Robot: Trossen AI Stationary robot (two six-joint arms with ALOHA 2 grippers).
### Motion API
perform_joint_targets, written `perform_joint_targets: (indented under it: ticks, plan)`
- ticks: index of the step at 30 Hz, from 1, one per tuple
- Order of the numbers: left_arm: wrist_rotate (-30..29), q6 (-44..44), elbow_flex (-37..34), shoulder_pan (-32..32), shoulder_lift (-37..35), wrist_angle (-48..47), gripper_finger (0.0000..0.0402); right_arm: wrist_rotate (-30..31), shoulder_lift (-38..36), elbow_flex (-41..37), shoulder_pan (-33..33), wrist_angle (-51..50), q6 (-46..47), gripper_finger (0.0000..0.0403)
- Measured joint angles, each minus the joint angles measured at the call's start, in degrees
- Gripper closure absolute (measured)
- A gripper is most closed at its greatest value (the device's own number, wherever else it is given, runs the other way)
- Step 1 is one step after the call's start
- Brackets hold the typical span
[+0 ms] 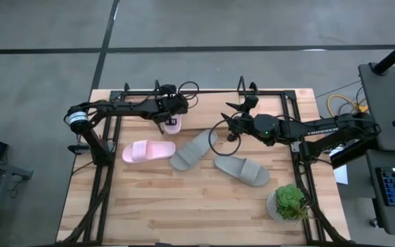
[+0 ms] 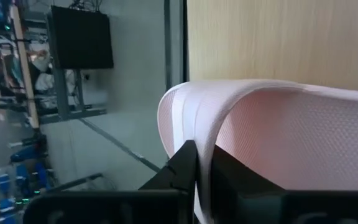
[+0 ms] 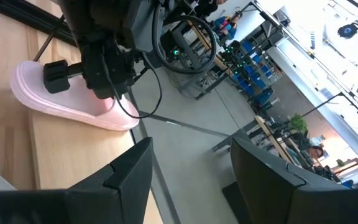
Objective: Pick and place slides into the shelf
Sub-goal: Put the right pink slides on the shelf
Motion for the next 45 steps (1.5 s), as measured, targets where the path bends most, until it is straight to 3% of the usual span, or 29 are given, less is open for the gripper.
perform_joint_targets:
  ticks: [25, 40, 45]
  plan:
    - [-1.58, 0.61, -2.43, 0.02, -0.13, 0.09, 0.0394, 0.0, 0.0, 0.0, 0.0, -0.37, 1.05, 0.0197]
    - [-1.05, 0.57, -2.25, 0.02, -0.13, -0.34, 0.026, 0.0, 0.0, 0.0, -0.02, -0.36, 1.05, 0.0197]
    - [0.46, 0.33, -1.64, -0.14, -0.41, -0.33, 0.0235, 0.02, 0.0, 0.0, 0.0, -0.36, 1.05, 0.0197]
